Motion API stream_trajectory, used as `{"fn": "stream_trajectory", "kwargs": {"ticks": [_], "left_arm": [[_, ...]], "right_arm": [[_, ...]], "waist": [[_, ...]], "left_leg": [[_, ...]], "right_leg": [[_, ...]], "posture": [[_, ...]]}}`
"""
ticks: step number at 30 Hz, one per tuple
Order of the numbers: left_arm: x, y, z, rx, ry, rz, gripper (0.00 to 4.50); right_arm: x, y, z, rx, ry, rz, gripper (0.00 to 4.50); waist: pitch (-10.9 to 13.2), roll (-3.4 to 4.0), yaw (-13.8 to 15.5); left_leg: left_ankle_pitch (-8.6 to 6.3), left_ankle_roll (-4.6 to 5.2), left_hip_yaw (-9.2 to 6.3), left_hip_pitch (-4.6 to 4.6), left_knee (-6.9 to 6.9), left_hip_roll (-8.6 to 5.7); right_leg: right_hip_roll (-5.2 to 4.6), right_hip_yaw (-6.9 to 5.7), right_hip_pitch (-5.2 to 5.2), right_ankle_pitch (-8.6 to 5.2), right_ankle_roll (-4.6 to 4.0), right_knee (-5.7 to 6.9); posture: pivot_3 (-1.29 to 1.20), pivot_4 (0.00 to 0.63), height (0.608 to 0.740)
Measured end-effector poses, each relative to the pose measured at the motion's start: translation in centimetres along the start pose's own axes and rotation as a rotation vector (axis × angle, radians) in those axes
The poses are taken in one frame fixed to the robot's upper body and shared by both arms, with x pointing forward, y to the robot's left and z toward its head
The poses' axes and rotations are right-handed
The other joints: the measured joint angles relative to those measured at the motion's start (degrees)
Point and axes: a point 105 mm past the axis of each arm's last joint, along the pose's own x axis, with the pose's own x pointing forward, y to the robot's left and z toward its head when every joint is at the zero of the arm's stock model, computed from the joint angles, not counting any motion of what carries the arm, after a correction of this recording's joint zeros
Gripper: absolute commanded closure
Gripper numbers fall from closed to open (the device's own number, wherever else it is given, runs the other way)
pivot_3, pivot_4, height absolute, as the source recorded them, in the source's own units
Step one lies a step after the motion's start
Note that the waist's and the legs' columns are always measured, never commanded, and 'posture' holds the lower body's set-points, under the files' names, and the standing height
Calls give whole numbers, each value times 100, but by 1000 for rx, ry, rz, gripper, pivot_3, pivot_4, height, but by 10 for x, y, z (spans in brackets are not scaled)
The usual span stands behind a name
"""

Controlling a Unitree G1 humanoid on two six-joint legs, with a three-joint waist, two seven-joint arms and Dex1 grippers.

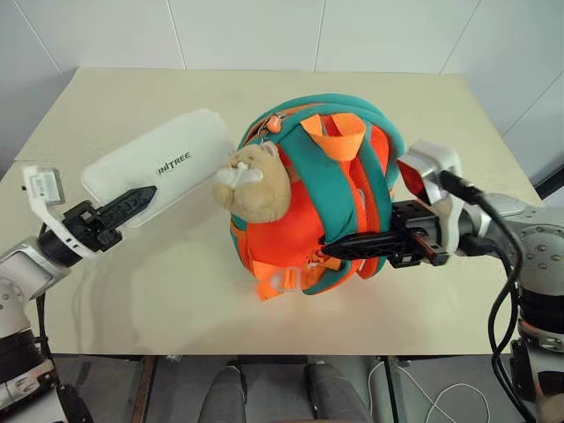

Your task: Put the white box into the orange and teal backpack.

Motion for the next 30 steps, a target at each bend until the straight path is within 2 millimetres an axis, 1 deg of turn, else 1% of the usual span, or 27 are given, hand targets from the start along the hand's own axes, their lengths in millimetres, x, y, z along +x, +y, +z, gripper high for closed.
{"fn": "stream_trajectory", "kwargs": {"ticks": [4,6,9,11,15,16,18,20,23,26,30], "left_arm": [[-9,-32,24,70,-38,-100,3181],[-17,-52,41,130,-68,-148,3181],[-22,-71,51,186,-52,-185,3181],[-22,-77,48,197,-17,-195,3181],[-21,-76,40,179,28,-190,3181],[-19,-74,35,182,51,-185,3181],[-15,-63,24,203,113,-141,3181],[-14,-55,23,248,128,-116,3181],[-14,-51,25,282,149,-118,3181],[-14,-47,17,314,234,-126,3181],[-11,-46,7,312,332,-156,3181]], "right_arm": [[-3,-8,-3,-7,-6,-31,4341],[-4,-14,-11,22,-4,-49,4341],[-3,-20,-18,44,-9,-64,4341],[-3,-22,-18,40,-11,-71,4341],[-2,-25,-18,38,-24,-78,4341],[-2,-26,-18,37,-25,-78,4341],[0,-26,-18,35,-32,-71,4341],[1,-26,-18,35,-34,-69,4341],[0,-25,-18,35,-34,-69,4341],[-1,-25,-19,36,-32,-73,4341],[-4,-25,-21,45,-24,-83,4341]], "waist": [[3,-6,10],[3,-6,21],[4,-4,24],[4,-4,24],[4,-4,26],[4,-4,28],[4,-4,29],[4,-4,34],[4,-4,36],[5,-3,36],[5,-3,37]], "left_leg": [[-4,1,-1,0,-2,10],[-7,2,-1,0,-2,10],[-8,3,1,0,-1,9],[-8,3,1,1,-1,8],[-8,3,1,2,-1,8],[-8,3,1,2,-1,8],[-8,3,2,2,-2,7],[-8,2,2,1,-5,8],[-9,2,3,1,-12,8],[-11,1,4,1,-20,9],[-13,1,3,1,-23,13]], "right_leg": [[7,-1,-2,-4,-7,-2],[7,-1,-2,-7,-11,-3],[5,-1,-2,-8,-11,-3],[5,-1,0,-8,-12,-2],[7,-1,0,-9,-14,-1],[7,-1,0,-9,-14,-2],[8,-1,-1,-10,-17,-4],[10,-1,-2,-12,-20,-5],[9,-1,-2,-14,-23,-9],[9,-2,-4,-17,-29,-11],[11,-6,-6,-20,-33,-11]], "posture": [[0,150,740],[0,150,740],[0,150,740],[0,150,740],[0,150,740],[0,150,740],[0,150,740],[0,150,740],[0,150,740],[0,150,740],[0,150,740]]}}
